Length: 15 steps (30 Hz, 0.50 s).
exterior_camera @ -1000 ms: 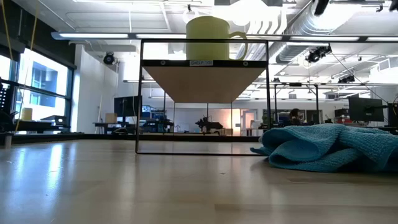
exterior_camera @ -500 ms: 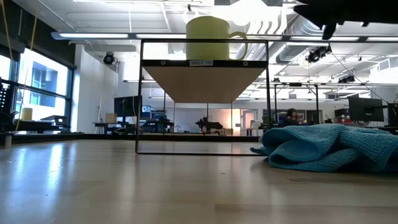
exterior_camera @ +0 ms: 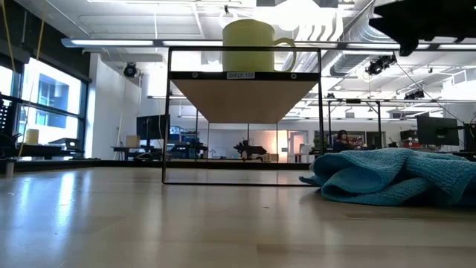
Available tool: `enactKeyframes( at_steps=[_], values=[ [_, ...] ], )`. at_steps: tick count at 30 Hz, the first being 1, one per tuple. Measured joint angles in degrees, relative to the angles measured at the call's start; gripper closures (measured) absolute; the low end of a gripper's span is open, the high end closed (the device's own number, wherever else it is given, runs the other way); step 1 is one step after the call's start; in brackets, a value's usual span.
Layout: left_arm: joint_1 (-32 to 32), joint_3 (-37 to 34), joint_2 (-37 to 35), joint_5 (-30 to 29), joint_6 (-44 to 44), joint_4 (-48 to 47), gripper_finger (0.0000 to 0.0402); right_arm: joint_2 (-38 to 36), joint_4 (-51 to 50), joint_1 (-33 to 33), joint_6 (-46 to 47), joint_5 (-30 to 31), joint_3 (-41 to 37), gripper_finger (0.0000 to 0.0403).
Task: Stack small to large cups/mugs on shelf
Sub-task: Return to Home Position
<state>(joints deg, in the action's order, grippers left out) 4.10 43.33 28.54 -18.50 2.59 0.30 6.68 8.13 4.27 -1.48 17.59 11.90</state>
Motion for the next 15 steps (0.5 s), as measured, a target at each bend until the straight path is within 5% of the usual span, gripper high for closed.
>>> enactKeyframes(
  at_steps=[8, 15],
  values=[
    [0.0, 0.0, 0.02, 0.25, -0.14, 1.37, 0.0218, -6.6, -14.65, 0.0, 2.65, -1.74, 0.02, 0.0256],
    [0.0, 0.0, 0.17, 7.02, -1.62, 0.11, 0.0218, -6.61, -14.69, -1.52, 3.17, -3.91, -1.2, 0.0256]
  ],
)
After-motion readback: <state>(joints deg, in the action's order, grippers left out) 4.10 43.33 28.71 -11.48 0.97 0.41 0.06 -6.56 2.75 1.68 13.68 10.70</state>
